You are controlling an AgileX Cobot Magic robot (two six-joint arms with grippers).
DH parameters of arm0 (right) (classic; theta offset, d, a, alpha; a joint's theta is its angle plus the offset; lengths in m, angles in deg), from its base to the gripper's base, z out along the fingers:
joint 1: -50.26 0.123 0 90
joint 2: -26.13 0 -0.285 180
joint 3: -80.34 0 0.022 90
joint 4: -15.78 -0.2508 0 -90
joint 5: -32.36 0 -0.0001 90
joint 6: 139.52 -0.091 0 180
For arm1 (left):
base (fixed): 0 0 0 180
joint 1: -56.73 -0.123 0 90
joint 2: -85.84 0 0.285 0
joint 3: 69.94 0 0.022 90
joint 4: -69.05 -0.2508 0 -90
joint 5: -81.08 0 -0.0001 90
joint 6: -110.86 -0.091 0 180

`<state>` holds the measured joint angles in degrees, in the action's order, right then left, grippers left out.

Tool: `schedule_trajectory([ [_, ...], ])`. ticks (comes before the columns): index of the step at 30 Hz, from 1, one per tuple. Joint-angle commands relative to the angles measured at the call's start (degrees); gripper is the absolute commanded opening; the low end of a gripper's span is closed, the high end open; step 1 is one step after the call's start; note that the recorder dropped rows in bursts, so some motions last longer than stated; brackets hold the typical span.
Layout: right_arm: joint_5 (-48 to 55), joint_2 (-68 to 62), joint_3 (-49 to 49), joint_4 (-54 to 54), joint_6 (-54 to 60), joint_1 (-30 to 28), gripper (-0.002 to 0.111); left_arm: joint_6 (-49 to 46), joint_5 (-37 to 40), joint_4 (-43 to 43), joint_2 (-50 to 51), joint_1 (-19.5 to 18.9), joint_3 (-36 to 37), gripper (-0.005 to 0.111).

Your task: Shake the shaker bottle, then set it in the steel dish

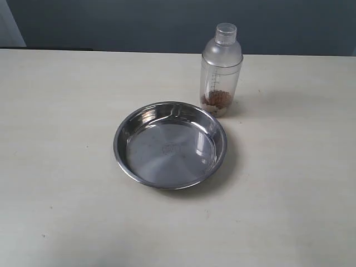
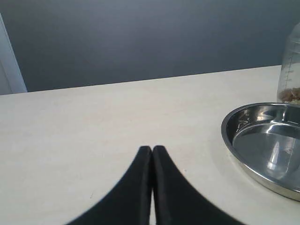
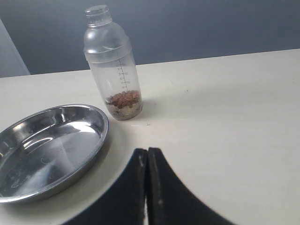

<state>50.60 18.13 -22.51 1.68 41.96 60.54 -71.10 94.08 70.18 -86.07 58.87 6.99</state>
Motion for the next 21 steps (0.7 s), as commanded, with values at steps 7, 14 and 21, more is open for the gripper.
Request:
schedule_trajectory([
  [7,-0.57,0.22,0.07,0.04,0.01,0.05,-0.001,0.12,-0.60,-0.17,-0.30,0.27,0.29,0.000],
  [14,-0.57,0.22,0.07,0.04,0.01,0.05,-0.001,0.74,-7.06,-1.50,-0.30,0.27,0.29,0.000],
  [21,-0.57,0.22,0.07,0.04,0.01,0.05,-0.001,6.50,-19.80,14.30,-0.30,0.27,0.29,0.000],
])
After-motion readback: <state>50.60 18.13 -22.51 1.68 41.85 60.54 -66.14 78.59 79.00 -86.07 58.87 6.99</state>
